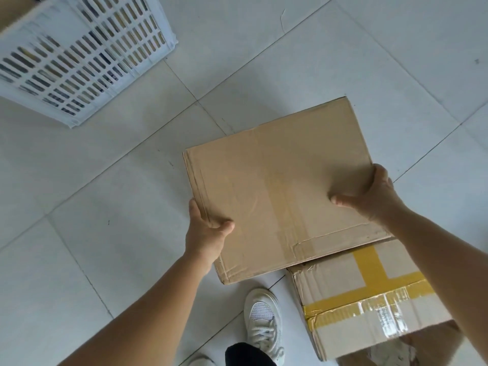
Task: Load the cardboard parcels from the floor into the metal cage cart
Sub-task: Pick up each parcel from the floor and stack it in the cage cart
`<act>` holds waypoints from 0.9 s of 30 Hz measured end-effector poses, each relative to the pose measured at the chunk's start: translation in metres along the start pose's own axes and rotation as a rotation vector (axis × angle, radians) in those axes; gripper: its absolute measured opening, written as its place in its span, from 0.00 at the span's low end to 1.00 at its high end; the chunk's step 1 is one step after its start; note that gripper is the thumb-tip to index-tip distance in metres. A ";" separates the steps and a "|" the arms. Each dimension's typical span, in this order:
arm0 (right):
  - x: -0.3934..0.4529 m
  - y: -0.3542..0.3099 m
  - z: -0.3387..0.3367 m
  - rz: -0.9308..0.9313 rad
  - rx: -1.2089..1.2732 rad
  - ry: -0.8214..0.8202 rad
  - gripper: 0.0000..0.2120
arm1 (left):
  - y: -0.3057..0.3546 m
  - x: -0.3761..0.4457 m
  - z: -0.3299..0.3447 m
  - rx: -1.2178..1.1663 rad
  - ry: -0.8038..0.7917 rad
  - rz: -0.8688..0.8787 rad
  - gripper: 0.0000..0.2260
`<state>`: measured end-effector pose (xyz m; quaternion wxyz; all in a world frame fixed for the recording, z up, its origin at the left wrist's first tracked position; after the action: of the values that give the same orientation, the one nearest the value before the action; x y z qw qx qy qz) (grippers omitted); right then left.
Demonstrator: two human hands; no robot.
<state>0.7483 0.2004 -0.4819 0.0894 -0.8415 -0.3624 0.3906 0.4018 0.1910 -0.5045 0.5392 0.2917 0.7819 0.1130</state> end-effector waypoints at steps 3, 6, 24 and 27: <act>-0.024 -0.031 -0.008 -0.061 0.037 0.016 0.51 | 0.013 -0.023 -0.031 -0.053 0.041 0.031 0.43; -0.059 -0.068 -0.020 -0.104 0.086 0.020 0.50 | 0.034 -0.057 -0.073 -0.132 0.093 0.060 0.45; -0.343 -0.354 -0.125 -0.471 0.121 -0.035 0.48 | 0.115 -0.340 -0.380 -0.431 0.445 0.260 0.40; -0.394 -0.408 -0.139 -0.593 0.119 -0.044 0.49 | 0.117 -0.390 -0.429 -0.481 0.551 0.287 0.40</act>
<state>0.4579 0.2448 0.0226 0.2410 -0.6835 -0.5707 0.3862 0.1482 0.1193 0.0245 0.3410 0.2219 0.7999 0.4412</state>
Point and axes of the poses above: each hand's wrist, its own x-axis towards the middle knuckle, its own z-axis out of the palm, y = z × x, the point moved 4 cm from there along x, towards the middle knuckle, and after that the axes turned 5 degrees about -z, right-handed, at the moved point
